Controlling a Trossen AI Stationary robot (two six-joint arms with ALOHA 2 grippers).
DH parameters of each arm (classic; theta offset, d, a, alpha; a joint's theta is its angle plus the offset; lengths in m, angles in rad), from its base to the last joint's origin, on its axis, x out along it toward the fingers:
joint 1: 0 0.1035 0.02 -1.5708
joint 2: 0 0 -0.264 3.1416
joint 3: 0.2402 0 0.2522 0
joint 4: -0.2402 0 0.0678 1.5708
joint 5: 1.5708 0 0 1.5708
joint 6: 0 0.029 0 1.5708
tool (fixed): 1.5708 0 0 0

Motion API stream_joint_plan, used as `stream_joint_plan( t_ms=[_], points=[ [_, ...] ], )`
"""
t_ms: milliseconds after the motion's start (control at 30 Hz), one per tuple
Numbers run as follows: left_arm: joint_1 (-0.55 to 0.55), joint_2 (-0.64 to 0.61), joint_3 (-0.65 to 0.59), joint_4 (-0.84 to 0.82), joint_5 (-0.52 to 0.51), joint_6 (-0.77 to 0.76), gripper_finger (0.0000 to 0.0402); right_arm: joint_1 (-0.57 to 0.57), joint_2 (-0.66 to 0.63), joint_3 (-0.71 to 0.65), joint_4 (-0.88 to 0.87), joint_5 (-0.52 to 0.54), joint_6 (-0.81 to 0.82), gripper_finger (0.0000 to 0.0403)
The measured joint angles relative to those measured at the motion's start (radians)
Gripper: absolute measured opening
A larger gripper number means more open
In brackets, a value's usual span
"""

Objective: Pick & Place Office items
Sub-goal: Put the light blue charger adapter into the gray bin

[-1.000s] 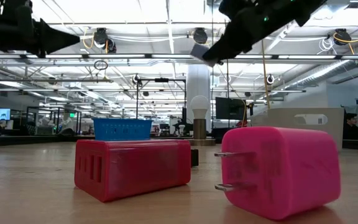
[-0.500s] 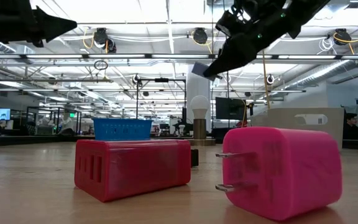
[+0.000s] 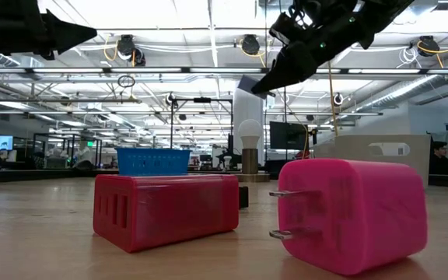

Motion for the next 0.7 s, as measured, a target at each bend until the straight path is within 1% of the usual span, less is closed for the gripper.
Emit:
stream_joint_plan(
  t_ms=[300,433,533,600,700],
  points=[
    [0.0,0.0,0.0,-0.005,0.0,-0.004,0.0024,0.0,0.0,0.0,-0.034,0.0,0.005,0.0201],
    [0.0,0.0,0.0,-0.044,0.029,-0.049,0.0024,0.009,0.0,0.0,-0.034,-0.001,0.066,0.0201],
    [0.0,0.0,0.0,-0.084,0.066,-0.115,0.0024,0.028,0.0,0.0,0.007,-0.028,0.127,0.0201],
    [0.0,0.0,0.0,-0.104,0.089,-0.178,0.0024,0.049,0.0,0.001,0.03,-0.027,0.157,0.0201],
    [0.0,0.0,0.0,-0.139,0.119,-0.285,0.0024,0.085,0.0,0.019,0.012,-0.025,0.185,0.0201]
  ],
)
